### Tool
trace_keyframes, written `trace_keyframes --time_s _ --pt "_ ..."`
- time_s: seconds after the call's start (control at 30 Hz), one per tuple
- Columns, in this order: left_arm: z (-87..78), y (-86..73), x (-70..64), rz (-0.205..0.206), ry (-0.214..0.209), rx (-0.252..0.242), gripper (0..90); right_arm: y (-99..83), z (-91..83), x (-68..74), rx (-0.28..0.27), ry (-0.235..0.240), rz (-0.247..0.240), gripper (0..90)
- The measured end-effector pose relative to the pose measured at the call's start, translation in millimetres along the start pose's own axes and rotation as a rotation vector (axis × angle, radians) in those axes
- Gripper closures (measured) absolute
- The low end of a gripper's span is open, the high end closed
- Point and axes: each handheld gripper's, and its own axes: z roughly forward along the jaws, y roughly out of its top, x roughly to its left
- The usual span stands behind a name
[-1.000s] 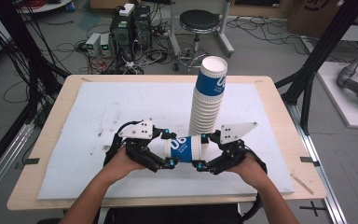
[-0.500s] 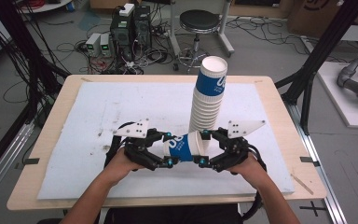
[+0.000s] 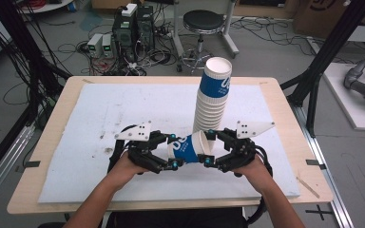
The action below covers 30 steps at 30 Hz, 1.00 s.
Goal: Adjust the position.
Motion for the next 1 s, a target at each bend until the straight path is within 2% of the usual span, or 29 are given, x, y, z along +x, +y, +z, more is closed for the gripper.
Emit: trace_keyframes --time_s 0.1,0.13,0.2,0.23,0.27,0.43,0.5,0.6,0.67,0.77,0.9,0.93,0.97,1.0 --pt "2.9 0.6 -1.9 0.004 0.021 0.054 28.7 1.2 -0.2 -0.8 0.044 -0.003 -0.022 23.1" --pt "4.6 1.6 -3.4 0.021 0.047 0.085 27.3 1.6 -0.1 0.0 0.059 -0.006 -0.02 23.1" --pt "8.7 4.1 -5.9 0.038 0.099 0.147 19.2 3.4 1.2 1.1 0.093 -0.04 -0.048 23.1" --pt "8.7 4.1 -5.9 0.038 0.099 0.147 16.9 3.4 1.2 1.1 0.093 -0.04 -0.048 23.1" --pt "10.8 5.5 -7.9 0.06 0.112 0.171 16.9 5.5 2.9 2.7 0.137 -0.067 -0.074 23.1" --pt "17.2 3.9 -10.2 0.089 0.111 0.227 18.0 9.4 6.6 5.9 0.19 -0.091 -0.105 22.7" --pt "18.1 2.8 -9.6 0.101 0.102 0.243 25.9 10.3 8.4 7.6 0.199 -0.082 -0.108 22.3" --pt "18.3 0.5 -9.0 0.087 0.08 0.221 28.2 10.5 7.9 8.0 0.172 -0.065 -0.089 21.2" --pt "17.8 -0.7 -7.8 0.067 0.07 0.186 28.3 9.3 7.5 8.1 0.134 -0.069 -0.072 19.1" --pt "14.7 -3.4 -5.1 0.035 0.047 0.128 28.5 8.7 7.1 9.5 0.053 -0.064 -0.035 17.7" --pt "7.9 -4.6 -2.5 0.019 0.034 0.056 28.6 11.3 -1.7 8.7 -0.046 -0.039 -0.011 17.6" --pt "6.0 -4.7 -1.8 0.012 0.031 0.03 28.6 11.6 -3.6 8.4 -0.054 -0.037 -0.01 17.6" --pt "6.0 -4.7 -1.8 0.012 0.031 0.03 28.6 11.9 -5.4 8.2 -0.062 -0.039 -0.01 17.6" --pt "3.3 -4.2 -1.0 0.013 0.029 0.008 28.5 11.9 -6.6 7.9 -0.059 -0.043 -0.013 17.6"
